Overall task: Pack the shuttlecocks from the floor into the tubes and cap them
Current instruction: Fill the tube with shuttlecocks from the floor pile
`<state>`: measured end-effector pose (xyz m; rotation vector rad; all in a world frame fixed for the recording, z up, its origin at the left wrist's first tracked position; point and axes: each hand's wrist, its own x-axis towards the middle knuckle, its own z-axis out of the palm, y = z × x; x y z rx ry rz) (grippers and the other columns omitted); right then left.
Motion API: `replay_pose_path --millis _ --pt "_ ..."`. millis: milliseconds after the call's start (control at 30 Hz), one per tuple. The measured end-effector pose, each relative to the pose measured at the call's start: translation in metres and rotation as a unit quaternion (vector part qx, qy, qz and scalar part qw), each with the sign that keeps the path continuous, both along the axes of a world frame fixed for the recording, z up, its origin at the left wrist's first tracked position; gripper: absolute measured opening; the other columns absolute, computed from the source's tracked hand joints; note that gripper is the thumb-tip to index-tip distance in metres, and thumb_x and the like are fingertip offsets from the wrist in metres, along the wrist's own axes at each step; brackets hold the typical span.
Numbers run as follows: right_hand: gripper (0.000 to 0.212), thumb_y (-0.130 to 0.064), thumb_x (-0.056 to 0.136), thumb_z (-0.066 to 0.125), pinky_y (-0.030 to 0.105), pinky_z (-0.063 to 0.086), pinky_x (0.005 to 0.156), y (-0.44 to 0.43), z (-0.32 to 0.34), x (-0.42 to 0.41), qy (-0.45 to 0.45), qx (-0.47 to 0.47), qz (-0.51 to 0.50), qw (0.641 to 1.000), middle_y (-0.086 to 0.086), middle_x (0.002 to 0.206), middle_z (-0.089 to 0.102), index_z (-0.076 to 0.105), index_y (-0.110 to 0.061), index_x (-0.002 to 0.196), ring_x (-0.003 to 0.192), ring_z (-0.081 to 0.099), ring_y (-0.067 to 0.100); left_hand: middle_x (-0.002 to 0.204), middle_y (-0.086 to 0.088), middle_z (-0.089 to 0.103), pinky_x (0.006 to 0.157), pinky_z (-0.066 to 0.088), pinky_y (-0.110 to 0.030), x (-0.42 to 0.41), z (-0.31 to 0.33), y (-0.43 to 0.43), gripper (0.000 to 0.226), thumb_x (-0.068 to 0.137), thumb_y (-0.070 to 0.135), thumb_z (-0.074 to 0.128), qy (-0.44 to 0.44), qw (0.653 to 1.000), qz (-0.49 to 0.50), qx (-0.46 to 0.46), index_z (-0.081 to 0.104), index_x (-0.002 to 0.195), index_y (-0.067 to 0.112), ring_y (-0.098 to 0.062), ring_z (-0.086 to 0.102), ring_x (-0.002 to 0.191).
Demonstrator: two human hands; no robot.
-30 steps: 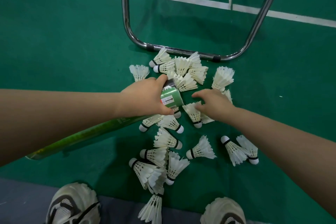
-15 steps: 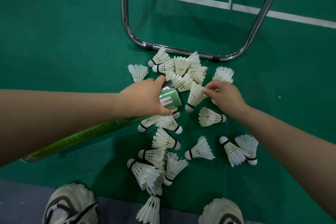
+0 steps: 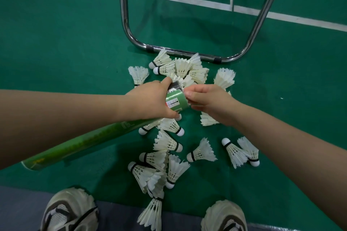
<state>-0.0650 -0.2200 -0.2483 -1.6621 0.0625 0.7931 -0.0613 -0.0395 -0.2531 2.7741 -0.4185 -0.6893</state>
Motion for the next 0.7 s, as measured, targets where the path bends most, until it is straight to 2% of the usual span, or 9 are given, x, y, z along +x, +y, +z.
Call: replay_pose_path --millis 167,333,400,567,633,700 --pt "0.018 -0.006 0.089 0.054 0.025 0.044 0.077 -0.004 0.005 -0.004 0.089 0.07 0.023 0.993 -0.003 0.087 0.069 0.066 -0.017 0.095 0.08 0.061 0.01 0.103 0.0 0.056 0.076 0.053 -0.04 -0.004 0.002 0.006 0.087 0.057 0.073 0.063 -0.002 1.0 -0.013 -0.009 0.037 0.123 0.023 -0.018 0.057 0.084" --pt "0.019 -0.009 0.091 0.051 0.031 0.042 0.094 0.001 0.004 -0.012 0.124 0.081 0.099 0.984 0.002 0.1 0.065 0.062 -0.01 0.106 0.093 0.058 0.013 0.106 -0.001 0.056 0.076 0.052 -0.037 -0.01 0.006 0.001 0.077 0.064 0.065 0.068 -0.02 0.999 -0.05 -0.009 0.038 0.121 0.023 -0.019 0.057 0.087" --pt "0.013 -0.01 0.091 0.053 0.033 0.042 0.1 0.008 0.001 -0.015 0.136 0.084 0.104 0.982 0.004 0.096 0.065 0.061 -0.008 0.101 0.092 0.059 0.015 0.102 -0.001 0.057 0.071 0.051 -0.033 -0.015 0.007 -0.005 0.075 0.065 0.063 0.07 -0.015 0.998 -0.059 -0.022 0.038 0.12 0.023 -0.019 0.057 0.083" --pt "0.007 -0.014 0.09 0.056 0.028 0.047 0.093 0.014 0.003 -0.014 0.116 0.074 0.167 0.976 0.002 0.091 0.065 0.059 -0.015 0.095 0.088 0.062 0.013 0.097 0.001 0.057 0.064 0.051 -0.029 -0.018 0.003 -0.01 0.074 0.067 0.06 0.071 0.01 0.997 -0.055 -0.052 0.038 0.121 0.021 -0.012 0.057 0.076" --pt "0.009 -0.024 0.091 0.054 0.026 0.049 0.084 0.013 0.002 -0.005 0.069 0.034 0.117 0.99 0.001 0.085 0.065 0.059 -0.016 0.091 0.08 0.062 0.013 0.098 0.001 0.057 0.065 0.053 -0.032 -0.012 0.003 -0.011 0.075 0.067 0.063 0.069 -0.008 0.998 -0.043 -0.052 0.037 0.121 0.022 -0.012 0.057 0.075" --pt "0.022 -0.031 0.093 0.051 0.033 0.047 0.083 0.004 -0.002 0.008 0.01 -0.018 -0.013 1.0 0.004 0.081 0.064 0.062 -0.012 0.086 0.077 0.059 0.018 0.104 0.0 0.057 0.072 0.054 -0.038 -0.006 0.003 -0.011 0.078 0.066 0.067 0.068 -0.023 0.999 -0.03 -0.039 0.037 0.123 0.023 -0.017 0.058 0.08"
